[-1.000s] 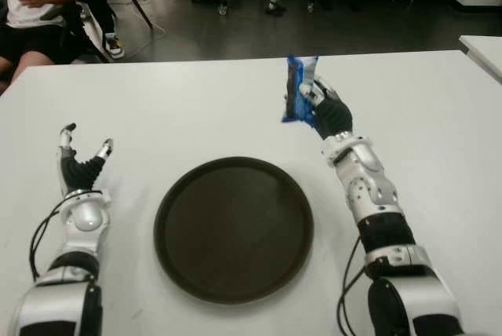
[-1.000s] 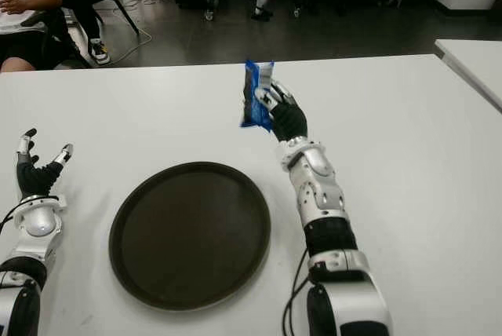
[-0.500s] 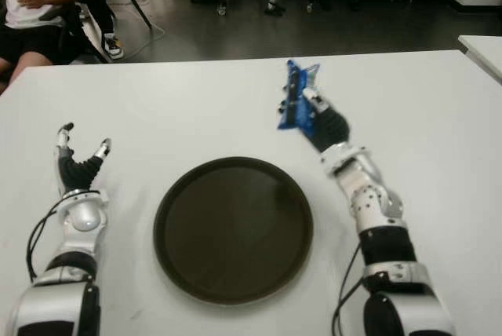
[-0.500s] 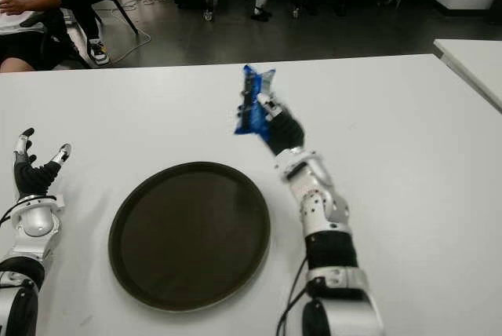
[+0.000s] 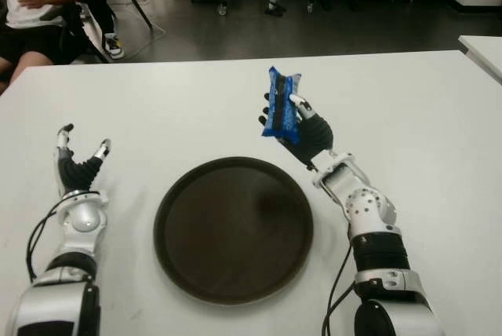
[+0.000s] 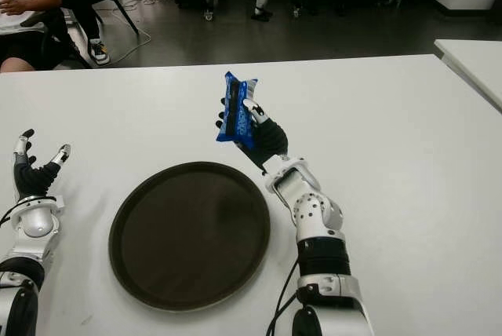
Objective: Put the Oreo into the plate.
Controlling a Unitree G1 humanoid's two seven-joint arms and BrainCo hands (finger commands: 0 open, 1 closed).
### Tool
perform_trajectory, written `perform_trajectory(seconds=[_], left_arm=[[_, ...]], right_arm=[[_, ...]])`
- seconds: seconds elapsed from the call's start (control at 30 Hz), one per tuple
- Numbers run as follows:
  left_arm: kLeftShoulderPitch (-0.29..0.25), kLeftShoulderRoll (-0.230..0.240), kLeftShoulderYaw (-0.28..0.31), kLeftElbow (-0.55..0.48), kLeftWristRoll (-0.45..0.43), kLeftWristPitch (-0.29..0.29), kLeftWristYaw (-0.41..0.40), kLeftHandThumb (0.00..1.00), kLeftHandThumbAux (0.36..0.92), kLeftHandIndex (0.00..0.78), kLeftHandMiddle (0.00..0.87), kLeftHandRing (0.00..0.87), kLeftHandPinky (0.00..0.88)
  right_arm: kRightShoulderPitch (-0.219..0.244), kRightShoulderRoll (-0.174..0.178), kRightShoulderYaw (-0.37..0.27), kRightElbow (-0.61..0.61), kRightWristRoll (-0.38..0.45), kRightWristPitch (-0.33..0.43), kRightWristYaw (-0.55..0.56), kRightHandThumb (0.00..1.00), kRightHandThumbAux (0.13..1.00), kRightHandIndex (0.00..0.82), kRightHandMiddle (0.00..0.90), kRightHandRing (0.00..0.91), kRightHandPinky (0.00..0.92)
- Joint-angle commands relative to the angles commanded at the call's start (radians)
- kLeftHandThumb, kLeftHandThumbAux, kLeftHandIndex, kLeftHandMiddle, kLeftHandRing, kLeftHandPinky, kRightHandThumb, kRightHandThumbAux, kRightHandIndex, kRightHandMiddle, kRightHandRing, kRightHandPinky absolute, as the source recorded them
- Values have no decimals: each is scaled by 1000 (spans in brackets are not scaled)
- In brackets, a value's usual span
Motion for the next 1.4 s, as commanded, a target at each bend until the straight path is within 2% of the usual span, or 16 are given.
perform_trajectory(seconds=[0.3,0.43,0.53,0.7,0.87,1.03,1.4], left_arm=[[0,2,3,0,-4,3,-8,0,661,13,13,0,0],[1,4,-3,0,3,4,2,0,663,19,17,0,0],[1,5,-6,0,7,7,6,0,656,22,17,0,0],[3,5,-7,-1,9,7,7,0,649,24,25,0,0],[6,5,-8,-2,15,2,17,0,653,25,32,6,3],[6,3,-2,-2,6,-1,11,0,661,26,31,6,1],[0,-2,7,-1,-9,2,-12,0,651,21,17,1,1]], right_arm=[[-2,30,15,3,22,49,-15,857,667,440,566,827,859],[-35,60,21,97,14,35,-4,855,668,435,555,823,854],[-33,68,28,133,11,32,7,855,669,433,554,824,852],[-34,58,44,178,12,45,47,852,671,427,542,829,856],[-17,48,71,166,17,71,92,851,672,424,541,829,857],[-21,38,87,182,16,104,142,850,673,422,544,828,860],[-12,31,136,166,-20,131,149,848,674,422,537,837,865]])
